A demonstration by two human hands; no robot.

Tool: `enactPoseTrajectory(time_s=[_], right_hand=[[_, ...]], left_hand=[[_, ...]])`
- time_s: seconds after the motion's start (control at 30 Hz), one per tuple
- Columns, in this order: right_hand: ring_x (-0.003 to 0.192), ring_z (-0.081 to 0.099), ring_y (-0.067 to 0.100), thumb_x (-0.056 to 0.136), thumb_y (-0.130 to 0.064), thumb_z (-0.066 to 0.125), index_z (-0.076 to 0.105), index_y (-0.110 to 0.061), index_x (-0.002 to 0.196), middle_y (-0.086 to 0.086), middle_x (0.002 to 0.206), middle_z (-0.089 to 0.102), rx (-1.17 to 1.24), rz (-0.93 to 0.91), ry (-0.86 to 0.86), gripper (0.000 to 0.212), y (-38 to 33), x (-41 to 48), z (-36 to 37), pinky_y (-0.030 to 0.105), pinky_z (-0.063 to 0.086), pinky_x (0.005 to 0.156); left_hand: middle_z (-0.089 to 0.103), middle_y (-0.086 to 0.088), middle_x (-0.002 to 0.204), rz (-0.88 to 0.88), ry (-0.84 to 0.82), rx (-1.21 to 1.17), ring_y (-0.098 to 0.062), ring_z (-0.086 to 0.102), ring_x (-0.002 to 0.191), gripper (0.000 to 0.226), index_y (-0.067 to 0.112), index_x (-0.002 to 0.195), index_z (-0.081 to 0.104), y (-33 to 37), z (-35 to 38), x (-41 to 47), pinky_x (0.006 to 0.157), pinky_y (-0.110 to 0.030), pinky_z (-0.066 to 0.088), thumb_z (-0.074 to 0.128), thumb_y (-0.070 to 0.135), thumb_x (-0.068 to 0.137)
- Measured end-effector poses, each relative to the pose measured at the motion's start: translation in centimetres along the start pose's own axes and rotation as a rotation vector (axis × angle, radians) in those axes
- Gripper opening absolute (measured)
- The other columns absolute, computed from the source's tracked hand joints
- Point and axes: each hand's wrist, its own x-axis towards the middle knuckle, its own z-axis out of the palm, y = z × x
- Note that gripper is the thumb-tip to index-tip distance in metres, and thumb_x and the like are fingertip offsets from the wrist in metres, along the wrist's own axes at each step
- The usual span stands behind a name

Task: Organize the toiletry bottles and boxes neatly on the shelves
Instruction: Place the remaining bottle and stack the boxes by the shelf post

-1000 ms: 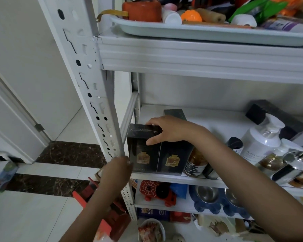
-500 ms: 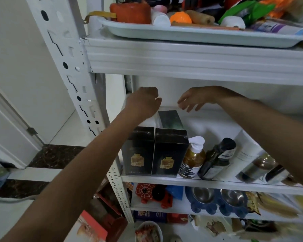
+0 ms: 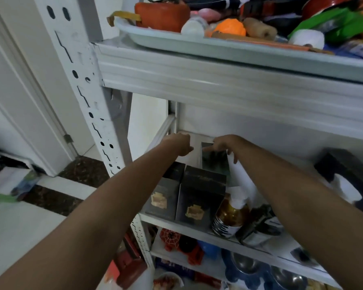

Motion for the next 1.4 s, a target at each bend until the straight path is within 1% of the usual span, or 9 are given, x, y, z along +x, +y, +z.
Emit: enactPoseTrajectory(time_s=[0.17, 0.37, 0.47, 0.53, 0.87, 1.07, 1.13, 1.27, 1.4], right_hand=[[0.127, 0.041, 0.033, 0.073, -0.065, 0.064, 0.034, -0.006, 0.142, 0.012, 0.146, 0.036, -0.034, -0.039, 0.037, 0.096, -0.5, 2.1, 0.9, 0.044, 0.040, 0.100], [0.117, 0.050, 0.030, 0.075, -0.039, 0.072, 0.057, -0.006, 0.114, 0.014, 0.130, 0.049, 0.074, -0.040, 0.144, 0.053, -1.0, 2.6, 1.2, 0.036, 0.044, 0.099], [0.116, 0.049, 0.031, 0.055, -0.049, 0.076, 0.048, -0.008, 0.124, 0.016, 0.134, 0.043, 0.175, -0.041, 0.245, 0.085, -1.2, 3.0, 0.5, 0.040, 0.047, 0.097], [0.121, 0.043, 0.034, 0.058, -0.049, 0.075, 0.037, -0.008, 0.135, 0.018, 0.140, 0.032, 0.226, -0.051, 0.306, 0.095, -1.3, 2.7, -0.5, 0.043, 0.045, 0.099], [0.124, 0.040, 0.032, 0.073, -0.050, 0.069, 0.043, -0.010, 0.130, 0.015, 0.135, 0.039, 0.287, -0.099, 0.593, 0.075, -2.1, 0.1, -2.2, 0.039, 0.036, 0.103], [0.120, 0.033, 0.036, 0.064, -0.045, 0.079, 0.042, -0.014, 0.118, 0.014, 0.129, 0.032, 0.316, -0.157, 0.707, 0.072, -2.2, 0.0, -0.4, 0.042, 0.045, 0.087], [0.119, 0.032, 0.036, 0.063, -0.044, 0.080, 0.039, -0.015, 0.117, 0.013, 0.128, 0.027, 0.304, -0.164, 0.732, 0.073, -2.3, 0.2, 0.2, 0.042, 0.046, 0.085], [0.114, 0.032, 0.032, 0.062, -0.035, 0.082, 0.038, -0.019, 0.113, 0.010, 0.124, 0.024, 0.231, -0.212, 0.605, 0.070, -2.3, -0.4, -0.4, 0.039, 0.046, 0.074], [0.112, 0.041, 0.033, 0.065, -0.007, 0.082, 0.038, -0.020, 0.120, 0.011, 0.126, 0.025, 0.243, -0.221, 0.356, 0.072, -1.3, -1.5, -2.1, 0.041, 0.059, 0.072]], left_hand=[[0.032, -0.014, 0.151, -0.051, -0.085, 0.033, -0.031, 0.036, 0.137, 0.051, 0.010, 0.146, 0.029, 0.0, 0.7, 0.3, 0.110, -0.044, 0.035, 0.044, 0.022, 0.099], [0.040, -0.013, 0.145, -0.102, -0.023, -0.098, -0.029, 0.044, 0.129, 0.048, 0.009, 0.143, 0.035, 0.3, -0.2, -0.3, 0.104, -0.041, 0.041, 0.040, 0.012, 0.095], [0.038, -0.013, 0.147, -0.120, 0.021, -0.194, -0.028, 0.041, 0.132, 0.050, 0.008, 0.145, 0.032, 0.2, -0.5, -0.5, 0.106, -0.039, 0.039, 0.038, 0.009, 0.095], [0.040, -0.013, 0.146, -0.114, 0.054, -0.246, -0.029, 0.042, 0.131, 0.051, 0.008, 0.145, 0.031, 0.2, -0.7, -0.6, 0.103, -0.038, 0.041, 0.037, 0.008, 0.094], [0.050, -0.017, 0.135, 0.119, 0.155, -0.540, -0.032, 0.051, 0.121, 0.057, 0.010, 0.142, 0.033, 1.1, -1.4, -1.6, 0.094, -0.038, 0.045, 0.053, 0.007, 0.089], [0.054, -0.017, 0.128, 0.146, 0.168, -0.726, -0.033, 0.053, 0.119, 0.065, 0.010, 0.143, 0.029, 1.5, -1.7, -1.8, 0.097, -0.041, 0.046, 0.059, 0.008, 0.086], [0.053, -0.018, 0.130, 0.135, 0.147, -0.701, -0.033, 0.051, 0.119, 0.073, 0.012, 0.147, 0.021, 1.5, -1.7, -1.8, 0.093, -0.035, 0.044, 0.058, 0.007, 0.085], [0.049, -0.017, 0.133, 0.072, 0.150, -0.646, -0.031, 0.050, 0.118, 0.082, 0.011, 0.148, 0.016, 1.0, -1.7, -1.6, 0.082, -0.031, 0.043, 0.063, 0.006, 0.080], [0.043, -0.017, 0.140, 0.056, 0.126, -0.696, -0.033, 0.048, 0.123, 0.103, 0.020, 0.152, 0.003, 0.6, -1.8, -1.6, 0.096, -0.039, 0.046, 0.069, 0.002, 0.077]])
